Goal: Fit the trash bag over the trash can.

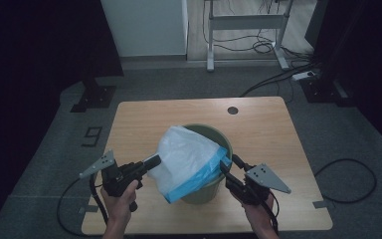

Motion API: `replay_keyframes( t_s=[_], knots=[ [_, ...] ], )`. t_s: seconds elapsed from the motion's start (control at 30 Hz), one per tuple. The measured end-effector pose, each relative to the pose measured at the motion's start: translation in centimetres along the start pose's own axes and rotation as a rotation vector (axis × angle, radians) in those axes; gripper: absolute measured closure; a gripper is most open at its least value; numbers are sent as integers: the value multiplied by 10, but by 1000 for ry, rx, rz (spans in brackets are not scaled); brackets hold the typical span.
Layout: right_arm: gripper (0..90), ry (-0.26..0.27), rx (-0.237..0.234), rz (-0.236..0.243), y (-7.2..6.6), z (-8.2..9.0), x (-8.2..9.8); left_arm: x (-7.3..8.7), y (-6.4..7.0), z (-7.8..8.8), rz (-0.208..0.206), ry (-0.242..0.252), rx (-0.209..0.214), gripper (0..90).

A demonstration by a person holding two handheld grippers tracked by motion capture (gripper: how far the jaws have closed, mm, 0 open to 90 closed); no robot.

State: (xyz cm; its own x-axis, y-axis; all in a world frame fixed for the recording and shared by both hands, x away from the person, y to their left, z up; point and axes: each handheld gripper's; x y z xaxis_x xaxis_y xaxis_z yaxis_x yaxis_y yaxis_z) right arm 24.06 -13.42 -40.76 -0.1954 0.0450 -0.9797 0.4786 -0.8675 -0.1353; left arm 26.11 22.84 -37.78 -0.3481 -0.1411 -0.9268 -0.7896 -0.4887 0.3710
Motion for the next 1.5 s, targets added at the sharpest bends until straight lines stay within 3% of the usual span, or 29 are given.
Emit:
replay_keyframes(
  t_s=[0.13,0.4,0.7,0.83,1.03,1.17,1.2,1.33,1.5],
  knots=[
    [550,-8,-1,9,2,-1,0,1,-3,2,18,8,11,887],
    [547,-16,-17,11,-1,-5,-4,2,-3,2,9,9,23,887],
    [560,-81,-54,-9,-1,-20,-8,3,-7,3,26,25,48,887],
    [566,-87,-66,-22,1,-26,-10,4,-10,4,36,32,59,887],
    [675,-92,-111,-75,6,-31,-12,4,-12,4,46,31,77,887],
    [739,-83,-119,-79,7,-32,-14,4,-13,3,48,27,82,887],
    [814,-72,-118,-76,7,-32,-14,4,-13,3,49,26,84,887],
    [889,-59,-119,-68,7,-32,-16,5,-13,2,49,24,84,887],
    [892,-42,-97,-10,6,-27,-20,4,-13,1,45,30,75,887]
  ],
)
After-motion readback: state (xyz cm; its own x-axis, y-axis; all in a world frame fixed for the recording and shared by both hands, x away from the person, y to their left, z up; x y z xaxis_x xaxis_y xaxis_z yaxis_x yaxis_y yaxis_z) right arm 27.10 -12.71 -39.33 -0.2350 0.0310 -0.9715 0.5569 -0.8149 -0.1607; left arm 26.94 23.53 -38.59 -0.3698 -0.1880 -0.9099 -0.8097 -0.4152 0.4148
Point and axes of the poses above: each handheld gripper's, and its own axes: z roughly backward along the jaws, x roughly out of its underside, y roughly to its right, and after that the axes turned 2 degrees about -z, right-handed
